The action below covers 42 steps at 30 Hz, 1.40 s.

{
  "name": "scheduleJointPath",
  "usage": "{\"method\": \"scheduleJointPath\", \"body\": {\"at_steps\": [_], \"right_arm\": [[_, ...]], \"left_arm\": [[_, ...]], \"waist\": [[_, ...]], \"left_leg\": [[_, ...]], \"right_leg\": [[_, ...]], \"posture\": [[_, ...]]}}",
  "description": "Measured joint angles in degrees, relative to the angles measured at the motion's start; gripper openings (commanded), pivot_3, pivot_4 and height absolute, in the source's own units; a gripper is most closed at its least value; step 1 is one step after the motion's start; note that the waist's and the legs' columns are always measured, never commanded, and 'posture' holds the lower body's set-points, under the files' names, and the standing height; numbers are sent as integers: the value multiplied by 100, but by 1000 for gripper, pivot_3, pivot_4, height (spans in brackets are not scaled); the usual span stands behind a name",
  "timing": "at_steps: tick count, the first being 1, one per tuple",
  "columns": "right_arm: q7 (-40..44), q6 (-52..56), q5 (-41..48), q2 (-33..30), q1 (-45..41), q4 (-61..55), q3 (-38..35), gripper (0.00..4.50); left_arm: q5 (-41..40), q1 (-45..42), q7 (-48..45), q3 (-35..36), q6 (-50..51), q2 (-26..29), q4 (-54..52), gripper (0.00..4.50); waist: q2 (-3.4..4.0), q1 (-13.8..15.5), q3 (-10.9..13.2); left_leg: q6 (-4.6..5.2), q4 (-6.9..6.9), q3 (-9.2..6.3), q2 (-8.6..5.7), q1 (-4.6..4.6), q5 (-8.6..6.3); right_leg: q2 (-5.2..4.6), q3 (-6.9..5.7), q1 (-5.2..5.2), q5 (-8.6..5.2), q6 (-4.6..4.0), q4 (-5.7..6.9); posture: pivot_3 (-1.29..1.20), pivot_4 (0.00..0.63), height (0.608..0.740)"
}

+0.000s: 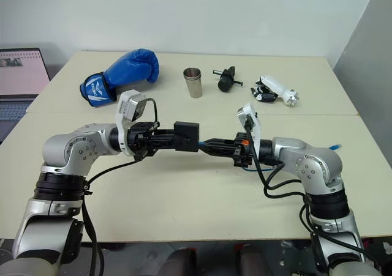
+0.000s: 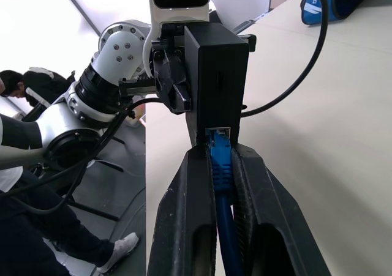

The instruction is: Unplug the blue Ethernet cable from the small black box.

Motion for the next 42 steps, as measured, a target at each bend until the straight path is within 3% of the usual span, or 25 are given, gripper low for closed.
{"method": "scheduleJointPath", "body": {"at_steps": [4,8,14,23,28,33,39,42], "right_arm": [[-5,181,148,-49,15,-1,-3,73],[-35,279,184,-535,275,96,-343,45],[-126,32,-11,-574,353,277,-420,44],[-1999,-3896,-3262,51,-856,4103,-19,44],[-2370,-4970,-3846,206,-1397,5570,-62,1452],[-2204,-5052,-3915,268,-1382,5671,-164,2745],[-1663,-4652,-3709,133,-960,4341,-254,4267],[-856,-4115,-3268,-29,-529,2940,-74,4267]], "left_arm": [[37,68,-128,-58,-51,166,-127,777],[268,329,-186,64,-241,693,-16,777],[286,540,-147,115,-289,728,4,777],[503,473,692,212,-634,207,98,777],[515,411,968,271,-742,68,94,777],[554,424,1314,335,-838,-51,87,777],[885,413,1942,476,-1327,-234,233,777],[1186,420,2478,568,-1714,-386,404,777]], "waist": [[0,-1,0],[1,2,0],[0,1,0],[1,-14,1],[1,-20,1],[1,-18,1],[1,-4,1],[2,-6,1]], "left_leg": [[0,0,-1,1,-1,0],[0,-1,3,0,0,0],[0,0,2,1,-3,0],[0,2,17,-1,-11,1],[-2,2,19,-1,-28,2],[-2,3,21,-1,-34,2],[-1,7,16,-3,-32,3],[-1,7,13,-2,-33,2]], "right_leg": [[0,0,0,0,0,0],[-1,2,-1,0,0,-4],[1,0,-1,0,0,-2],[-2,11,-20,2,1,12],[-6,13,-36,2,-2,18],[-13,15,-43,2,-2,24],[-11,10,-42,2,-2,31],[-8,9,-43,2,-2,31]], "posture": [[0,150,740],[0,150,740],[0,150,740],[0,150,740],[0,150,740],[0,150,740],[0,150,740],[0,150,740]]}}
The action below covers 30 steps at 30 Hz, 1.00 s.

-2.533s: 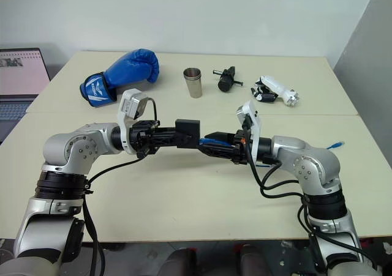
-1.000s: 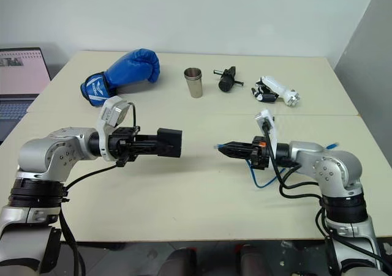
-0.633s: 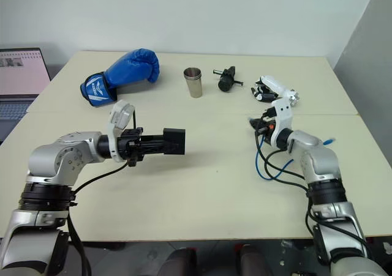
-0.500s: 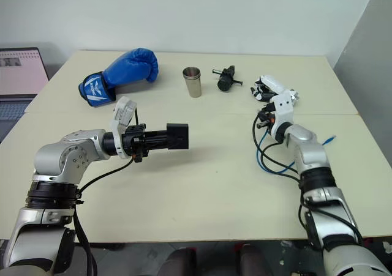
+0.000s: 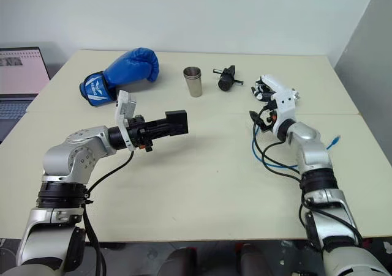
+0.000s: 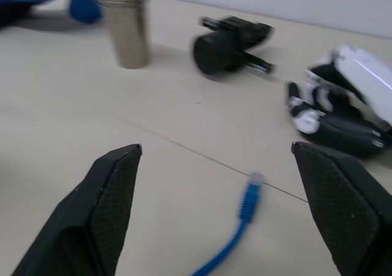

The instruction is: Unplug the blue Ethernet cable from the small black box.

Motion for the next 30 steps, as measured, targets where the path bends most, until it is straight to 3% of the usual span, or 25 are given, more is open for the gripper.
{"method": "scheduleJointPath", "body": {"at_steps": [6,20,21,22,23,25,30], "right_arm": [[1307,1220,807,-533,655,-2665,833,4267],[1567,1565,554,-604,653,-2925,1473,4267],[1583,1547,512,-591,645,-2918,1490,4302],[1593,1540,491,-589,645,-2916,1498,4302],[1608,1530,457,-588,645,-2913,1507,4309],[1623,1512,447,-579,645,-2907,1524,4309],[1670,1507,423,-573,645,-2906,1528,4309]], "left_arm": [[714,386,1250,242,-1071,-375,495,777],[1441,796,2653,594,-2542,-839,1536,777],[1448,796,2678,598,-2579,-842,1575,1127],[1449,795,2699,605,-2607,-846,1600,1127],[1450,796,2715,617,-2636,-853,1623,1521],[1452,797,2755,667,-2640,-856,1699,1689],[1446,871,2824,674,-2623,-859,1815,2767]], "waist": [[1,-6,-1],[-2,26,-2],[-2,26,-2],[-2,25,-3],[-2,25,-3],[-2,16,-3],[-2,17,-3]], "left_leg": [[1,2,-24,0,3,0],[1,8,-48,-6,3,0],[1,7,-47,-7,4,0],[1,7,-47,-7,5,0],[1,7,-48,-6,6,0],[1,7,-48,-6,9,0],[1,7,-51,-7,8,0]], "right_leg": [[-2,-3,2,0,0,0],[-6,-19,9,1,2,2],[-6,-18,10,1,2,3],[-5,-18,11,1,2,4],[-5,-19,11,1,2,4],[-5,-19,14,1,2,5],[-4,-21,14,1,2,5]], "posture": [[0,150,740],[0,150,740],[0,150,740],[0,150,740],[0,150,740],[0,150,740],[0,150,740]]}}
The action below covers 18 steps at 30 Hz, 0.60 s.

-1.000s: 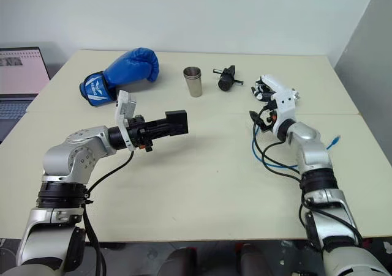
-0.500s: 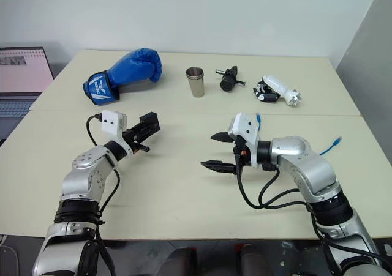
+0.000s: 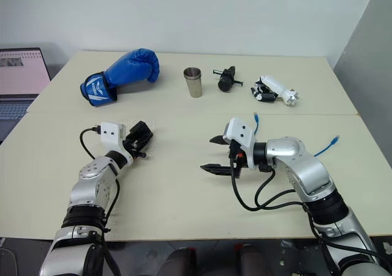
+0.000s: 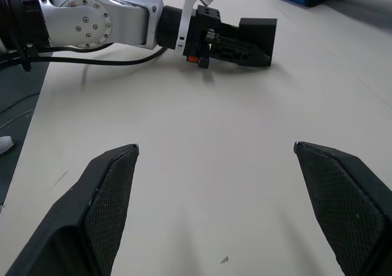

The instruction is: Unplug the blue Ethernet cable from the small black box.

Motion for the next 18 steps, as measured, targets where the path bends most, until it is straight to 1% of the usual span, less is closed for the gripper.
{"method": "scheduleJointPath", "body": {"at_steps": [6,9,12,14,16,18], "right_arm": [[18,-4,-41,3,0,0,5,4309],[25,6,-37,52,-1,0,5,4309],[40,13,-37,50,-5,-1,7,4309],[46,38,-38,39,-6,-2,8,4309],[47,79,-38,-1,1,-24,7,4309],[44,116,-25,-144,109,-172,-40,4309]], "left_arm": [[-9,-1,3,15,-1,0,27,3989],[-8,-1,-6,15,-1,2,27,4457],[-6,58,-57,14,13,29,-51,4457],[-8,239,-135,6,136,109,-361,4457],[-20,481,-240,-6,330,246,-780,4457],[-41,926,-474,-31,676,580,-1561,4457]], "waist": [[0,0,0],[0,-1,0],[0,-5,0],[0,-12,0],[0,-17,0],[0,-18,0]], "left_leg": [[0,0,-1,0,1,0],[0,0,-1,0,0,0],[0,0,0,0,1,0],[0,-1,-1,2,1,0],[-1,-1,-3,3,1,0],[-1,-3,-5,8,0,0]], "right_leg": [[0,-1,1,0,0,0],[0,-1,1,0,0,0],[0,1,1,0,0,0],[0,1,1,0,0,0],[0,1,0,0,0,0],[-1,3,0,0,0,-2]], "posture": [[0,150,740],[0,150,740],[0,150,740],[0,150,740],[0,150,740],[0,150,740]]}}
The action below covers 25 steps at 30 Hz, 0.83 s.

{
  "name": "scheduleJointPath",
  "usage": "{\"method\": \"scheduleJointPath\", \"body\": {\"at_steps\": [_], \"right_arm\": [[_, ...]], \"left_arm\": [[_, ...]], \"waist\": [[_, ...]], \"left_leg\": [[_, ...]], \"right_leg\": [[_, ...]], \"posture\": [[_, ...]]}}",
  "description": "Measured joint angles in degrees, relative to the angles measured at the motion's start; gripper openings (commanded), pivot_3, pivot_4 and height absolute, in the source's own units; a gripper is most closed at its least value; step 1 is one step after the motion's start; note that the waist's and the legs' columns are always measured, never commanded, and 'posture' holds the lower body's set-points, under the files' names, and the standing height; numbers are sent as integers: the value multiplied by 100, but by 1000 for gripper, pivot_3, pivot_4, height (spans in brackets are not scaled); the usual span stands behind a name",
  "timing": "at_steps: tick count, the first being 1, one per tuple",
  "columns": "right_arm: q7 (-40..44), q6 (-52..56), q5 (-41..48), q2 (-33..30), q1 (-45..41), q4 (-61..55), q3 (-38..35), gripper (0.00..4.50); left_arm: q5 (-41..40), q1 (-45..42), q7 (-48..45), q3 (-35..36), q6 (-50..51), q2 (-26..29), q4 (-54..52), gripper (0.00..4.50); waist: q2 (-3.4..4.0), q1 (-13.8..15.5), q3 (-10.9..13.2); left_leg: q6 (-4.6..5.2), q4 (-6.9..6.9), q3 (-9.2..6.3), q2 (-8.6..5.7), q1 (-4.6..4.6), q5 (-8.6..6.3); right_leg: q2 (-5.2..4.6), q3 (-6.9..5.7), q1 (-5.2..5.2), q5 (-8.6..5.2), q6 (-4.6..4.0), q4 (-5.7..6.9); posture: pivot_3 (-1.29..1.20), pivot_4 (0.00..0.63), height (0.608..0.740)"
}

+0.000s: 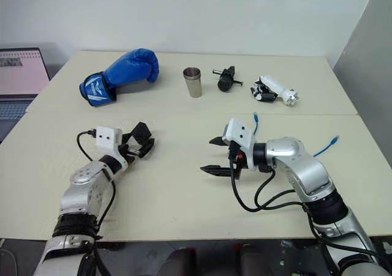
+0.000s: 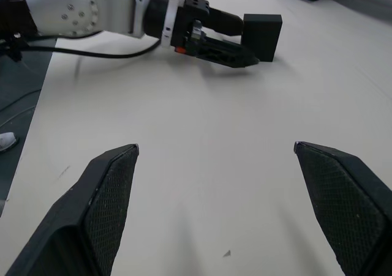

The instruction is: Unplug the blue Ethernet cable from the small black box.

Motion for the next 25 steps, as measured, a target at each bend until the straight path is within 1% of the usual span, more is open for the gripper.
{"method": "scheduleJointPath", "body": {"at_steps": [4,5,7,8,9,10,11,12,15,18,22,25], "right_arm": [[-28,168,100,-223,354,-267,-275,4309],[-35,219,225,-265,526,-446,-418,4309],[-54,291,401,-317,688,-600,-631,4309],[-69,394,574,-339,798,-697,-850,4309],[-62,520,774,-490,895,-787,-1141,4309],[-31,600,890,-658,950,-803,-1354,4309],[-9,651,955,-795,979,-804,-1483,4309],[58,758,1050,-1075,1021,-799,-1716,4309],[294,983,1348,-1603,1059,-768,-2213,4309],[487,1093,1562,-1986,1076,-598,-2609,4309],[610,1137,1684,-2280,1093,-414,-2823,4309],[619,1136,1735,-2302,1124,-413,-2828,4309]], "left_arm": [[-167,514,-486,6,589,578,-1224,4457],[-235,699,-736,-2,712,816,-1567,4457],[-254,831,-1040,-5,815,1110,-1855,4457],[-307,921,-1319,-35,893,1396,-2012,4457],[-366,969,-1672,-60,1008,1735,-2135,4457],[-412,960,-1865,-54,1070,1937,-2177,4457],[-446,954,-1969,-33,1086,2040,-2186,4457],[-473,917,-2127,9,1105,2172,-2178,4457],[-616,655,-2455,40,1181,2391,-2017,4457],[-715,277,-2657,159,1284,2567,-1689,4457],[-857,69,-2960,192,1301,2651,-1538,4457],[-852,72,-3130,189,1278,2654,-1495,4457]], "waist": [[0,32,0],[0,32,0],[0,31,0],[-1,28,1],[1,27,2],[2,31,2],[2,32,2],[3,34,3],[2,23,3],[2,17,3],[2,-9,3],[2,-5,3]], "left_leg": [[0,1,-6,0,0,0],[0,1,-4,1,1,0],[0,0,0,-3,11,0],[0,0,2,-5,10,0],[0,-2,4,-5,14,0],[1,-3,8,-5,18,0],[1,-3,12,-5,19,0],[1,-4,17,-6,23,0],[2,-7,34,0,27,-1],[2,-9,38,4,29,-1],[2,-10,52,5,32,-1],[2,-10,52,6,32,-1]], "right_leg": [[-12,-2,11,-1,-1,-2],[-11,-3,18,-1,-1,-9],[-12,-5,24,-2,-1,-7],[-6,-6,24,-2,-1,-10],[-5,-6,24,-2,-1,-7],[-5,-7,26,-2,-1,-8],[-5,-7,27,-3,-2,-8],[-5,-6,29,-3,-2,-8],[8,-2,28,-5,-4,-9],[14,0,26,-7,-7,-8],[14,13,25,-7,-7,-8],[14,13,25,-7,-7,-9]], "posture": [[0,150,740],[0,150,740],[0,150,740],[0,150,740],[0,150,740],[0,150,740],[0,150,740],[0,150,740],[0,150,740],[0,150,740],[0,150,740],[0,150,740]]}}
